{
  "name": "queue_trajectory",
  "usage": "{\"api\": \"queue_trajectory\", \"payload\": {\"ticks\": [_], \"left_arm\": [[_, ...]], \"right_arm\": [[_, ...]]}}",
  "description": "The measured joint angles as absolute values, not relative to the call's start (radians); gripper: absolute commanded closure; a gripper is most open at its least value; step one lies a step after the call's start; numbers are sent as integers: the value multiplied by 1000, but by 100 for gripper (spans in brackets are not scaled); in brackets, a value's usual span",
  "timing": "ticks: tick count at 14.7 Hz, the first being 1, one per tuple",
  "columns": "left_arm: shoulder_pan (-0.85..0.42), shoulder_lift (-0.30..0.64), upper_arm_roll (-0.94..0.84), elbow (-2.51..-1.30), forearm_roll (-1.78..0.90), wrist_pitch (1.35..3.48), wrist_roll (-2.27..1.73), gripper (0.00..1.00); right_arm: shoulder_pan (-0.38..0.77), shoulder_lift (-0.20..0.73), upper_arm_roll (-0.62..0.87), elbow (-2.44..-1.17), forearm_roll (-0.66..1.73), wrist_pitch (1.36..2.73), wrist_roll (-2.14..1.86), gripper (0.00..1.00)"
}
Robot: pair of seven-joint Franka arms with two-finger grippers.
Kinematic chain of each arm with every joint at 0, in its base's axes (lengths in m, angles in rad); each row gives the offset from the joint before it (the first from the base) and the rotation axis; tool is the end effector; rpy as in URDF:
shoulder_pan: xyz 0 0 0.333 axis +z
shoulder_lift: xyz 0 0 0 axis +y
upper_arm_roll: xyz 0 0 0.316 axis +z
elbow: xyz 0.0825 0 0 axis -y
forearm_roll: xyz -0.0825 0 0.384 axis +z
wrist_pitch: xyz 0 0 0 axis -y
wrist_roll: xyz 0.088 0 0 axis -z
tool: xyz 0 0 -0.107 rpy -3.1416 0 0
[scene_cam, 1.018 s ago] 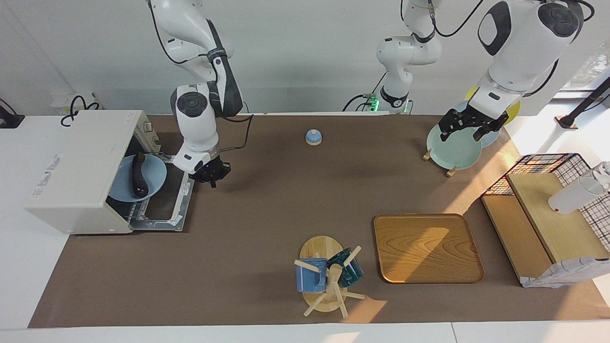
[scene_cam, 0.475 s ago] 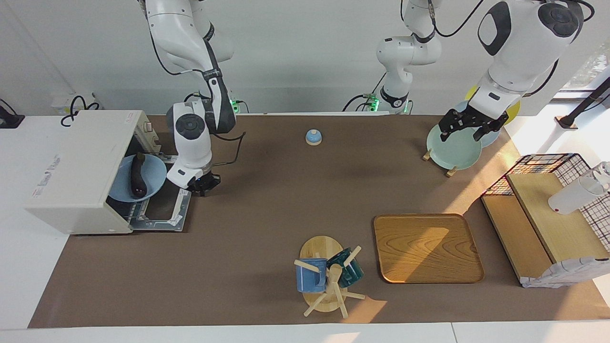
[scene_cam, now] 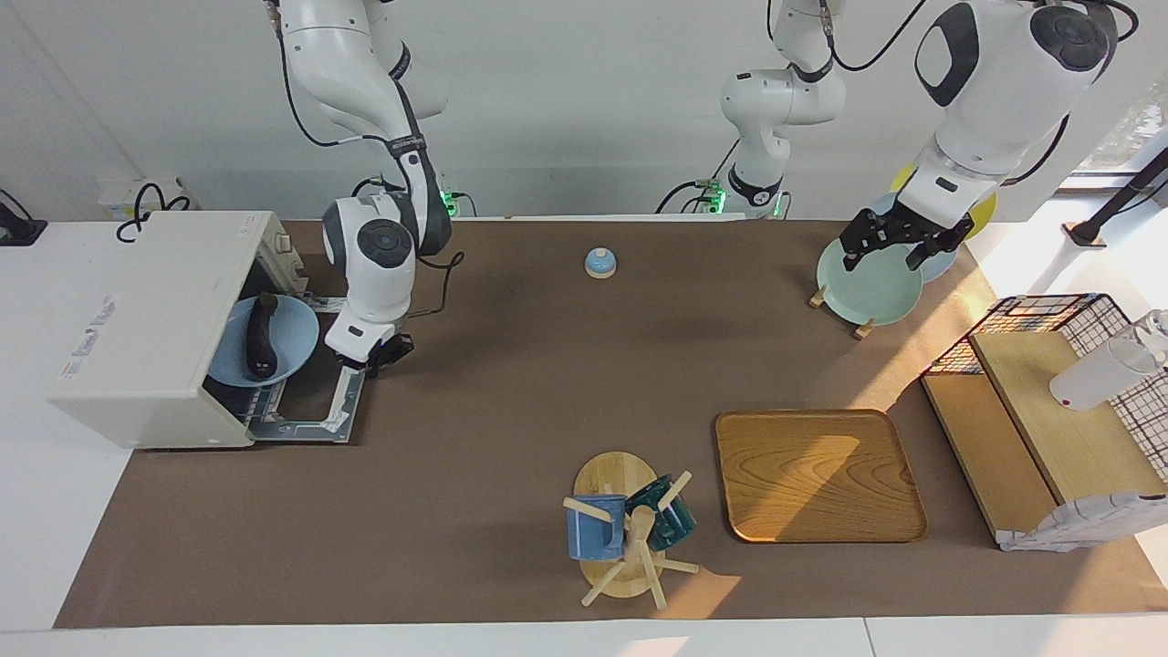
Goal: Put eggplant into oven
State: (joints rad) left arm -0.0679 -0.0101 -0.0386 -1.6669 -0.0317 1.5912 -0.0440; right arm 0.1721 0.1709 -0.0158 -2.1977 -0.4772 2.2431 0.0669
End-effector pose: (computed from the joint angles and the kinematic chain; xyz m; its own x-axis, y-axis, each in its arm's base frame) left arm 0.5463 -0.0619 0.5865 0.9959 -0.0616 -0.0669 -0.0598 -0.9978 0.0283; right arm 0.5340 0.0707 0.2982 0.9153 0.3729 -0.1525 0.4028 -0.8521 0.3341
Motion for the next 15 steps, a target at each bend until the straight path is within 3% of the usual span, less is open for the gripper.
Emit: {"api": "queue_trajectory", "payload": {"ticks": [6, 12, 13, 14, 15], "left_arm": [[-68, -10, -39, -1667, -32, 1591, -44, 0], [-68, -10, -39, -1667, -32, 1591, -44, 0], [-68, -10, -39, -1667, -32, 1591, -44, 0], [-68, -10, -39, -1667, -32, 1591, -44, 0], [-68, -10, -39, -1667, -32, 1591, -44, 0]], "right_arm": [[124, 94, -10, -1997, -458, 1953, -183, 100], [-24, 22, -30, -1973, -450, 1938, -345, 96], [-32, 20, -29, -1969, -424, 1936, -348, 78], [-41, 18, -32, -1961, -383, 1919, -348, 68], [-55, 14, -35, -1945, -320, 1877, -348, 31]]}}
